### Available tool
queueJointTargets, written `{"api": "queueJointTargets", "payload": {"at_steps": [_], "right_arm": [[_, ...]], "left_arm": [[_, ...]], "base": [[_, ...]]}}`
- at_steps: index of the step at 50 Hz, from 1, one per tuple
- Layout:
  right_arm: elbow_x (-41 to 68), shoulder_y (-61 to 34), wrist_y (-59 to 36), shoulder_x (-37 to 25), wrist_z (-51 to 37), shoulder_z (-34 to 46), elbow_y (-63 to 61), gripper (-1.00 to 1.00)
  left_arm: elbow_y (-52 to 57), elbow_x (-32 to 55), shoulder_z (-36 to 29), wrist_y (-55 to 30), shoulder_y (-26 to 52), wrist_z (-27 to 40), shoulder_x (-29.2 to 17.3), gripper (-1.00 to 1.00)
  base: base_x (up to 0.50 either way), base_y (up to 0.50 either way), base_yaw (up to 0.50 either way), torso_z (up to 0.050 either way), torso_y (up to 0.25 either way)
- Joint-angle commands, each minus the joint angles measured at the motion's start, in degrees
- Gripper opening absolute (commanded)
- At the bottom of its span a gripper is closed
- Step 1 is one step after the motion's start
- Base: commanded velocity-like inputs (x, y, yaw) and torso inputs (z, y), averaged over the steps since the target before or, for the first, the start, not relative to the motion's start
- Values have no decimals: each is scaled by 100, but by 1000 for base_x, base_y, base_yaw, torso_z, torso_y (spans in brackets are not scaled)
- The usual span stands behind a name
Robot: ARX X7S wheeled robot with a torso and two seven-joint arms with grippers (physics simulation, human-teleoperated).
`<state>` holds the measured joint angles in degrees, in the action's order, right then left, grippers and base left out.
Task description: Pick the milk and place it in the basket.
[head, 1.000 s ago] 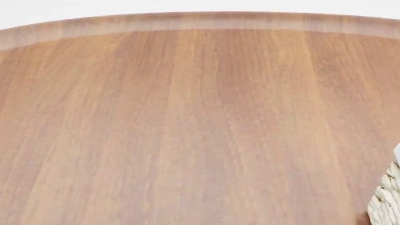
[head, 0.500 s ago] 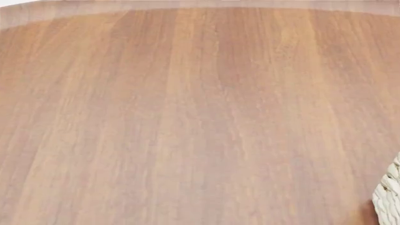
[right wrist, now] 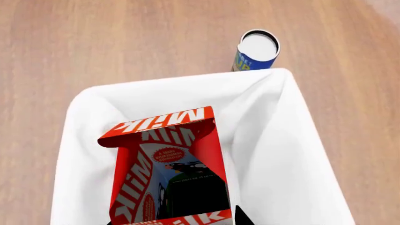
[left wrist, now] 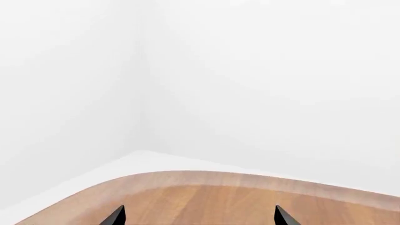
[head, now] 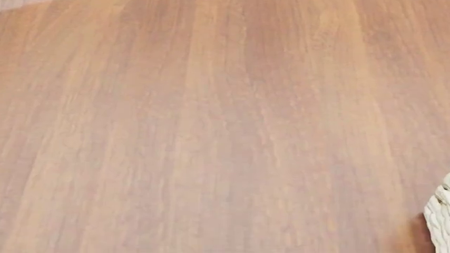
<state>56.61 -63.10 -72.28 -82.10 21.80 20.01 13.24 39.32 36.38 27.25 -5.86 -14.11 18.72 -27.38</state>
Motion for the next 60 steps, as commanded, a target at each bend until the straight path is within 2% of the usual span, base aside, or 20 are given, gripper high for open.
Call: {"api": "queueJointTargets", "payload": {"at_steps": [1,12,17,22,44,45,60], "right_arm": [[-25,-427,94,-6,125,-252,-8,-100],[221,-200,148,-106,-38,-376,-44,-100],[135,-242,147,-91,30,-349,-20,-100],[60,-294,126,-70,85,-327,-5,-100],[226,-54,254,-120,-73,-437,-66,-100],[214,-48,266,-126,-68,-434,-78,100],[256,23,287,-142,-107,-483,-102,100]], "left_arm": [[10,-86,104,18,0,-136,116,100],[20,-87,120,33,-14,-131,109,100],[46,-454,30,70,-26,-85,102,100],[10,75,174,17,-18,-116,104,100],[12,-45,131,51,-24,-99,107,100],[14,-46,128,54,-25,-102,106,100],[9,-19,145,57,-35,-92,98,100]], "base": [[0,0,0,0,0],[0,0,0,0,0],[0,0,0,0,-153],[-3,0,0,0,-162],[0,0,0,0,0],[0,0,0,0,0],[0,0,0,0,0]]}}
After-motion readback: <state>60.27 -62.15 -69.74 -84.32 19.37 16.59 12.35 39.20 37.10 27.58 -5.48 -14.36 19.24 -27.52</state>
